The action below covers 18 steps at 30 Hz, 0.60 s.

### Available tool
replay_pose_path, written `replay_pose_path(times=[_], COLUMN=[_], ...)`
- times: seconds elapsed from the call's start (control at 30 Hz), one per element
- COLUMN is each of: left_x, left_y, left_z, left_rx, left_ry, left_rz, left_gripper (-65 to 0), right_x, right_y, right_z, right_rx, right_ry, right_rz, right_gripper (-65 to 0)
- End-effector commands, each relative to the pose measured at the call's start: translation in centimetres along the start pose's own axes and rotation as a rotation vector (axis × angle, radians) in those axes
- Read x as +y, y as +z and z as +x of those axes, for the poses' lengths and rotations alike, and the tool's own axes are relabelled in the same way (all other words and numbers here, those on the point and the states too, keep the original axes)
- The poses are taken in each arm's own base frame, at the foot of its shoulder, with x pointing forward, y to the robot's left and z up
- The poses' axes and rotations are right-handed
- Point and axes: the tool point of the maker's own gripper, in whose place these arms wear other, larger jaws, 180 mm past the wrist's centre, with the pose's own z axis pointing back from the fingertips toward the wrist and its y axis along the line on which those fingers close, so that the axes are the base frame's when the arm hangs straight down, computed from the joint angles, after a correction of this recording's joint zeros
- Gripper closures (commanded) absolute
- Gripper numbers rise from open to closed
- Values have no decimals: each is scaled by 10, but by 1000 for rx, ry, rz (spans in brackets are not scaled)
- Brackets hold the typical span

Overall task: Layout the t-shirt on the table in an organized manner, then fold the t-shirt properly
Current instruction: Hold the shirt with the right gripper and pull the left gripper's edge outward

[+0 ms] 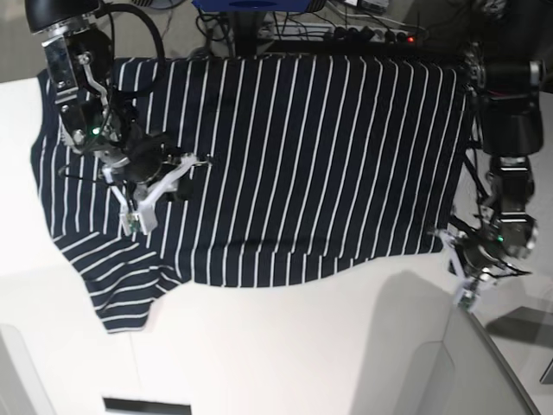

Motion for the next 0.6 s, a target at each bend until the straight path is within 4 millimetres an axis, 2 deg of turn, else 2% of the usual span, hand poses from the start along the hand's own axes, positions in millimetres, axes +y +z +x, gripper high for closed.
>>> replay_pose_path(times=[0.0, 0.03, 0.13, 0.17, 0.2, 0.27, 0.37, 0.47, 0.57], left_x=[5, 4, -2, -3, -3, 3, 23, 33, 28], left_y=[2, 1, 0, 1, 1, 3, 7, 10, 11], left_z=[5, 4, -8, -12, -14, -16, -35, -48, -61], left_rx=[-11, -7, 8, 12, 6, -26, -56, -76, -73], left_ry=[0, 2, 6, 9, 39, 150, 364, 480, 530], left_rz=[7, 5, -7, -8, -13, -22, -29, -45, -70], left_gripper=[0, -35, -411, -482, -522, -515, -494, -495, -495], right_x=[1, 1, 1, 0, -1, -2, -2, -2, -2], right_y=[2, 2, 2, 2, 3, 3, 3, 4, 4], right_z=[15, 15, 15, 14, 13, 12, 9, 3, 2], right_rx=[-46, -46, -46, -44, -42, -39, -30, -20, -19], right_ry=[8, 8, 8, 8, 10, 11, 12, 10, 9], right_rz=[8, 8, 8, 6, 4, 2, 2, 1, 1], right_gripper=[-96, -96, -96, -96, -96, -96, -96, -96, -96])
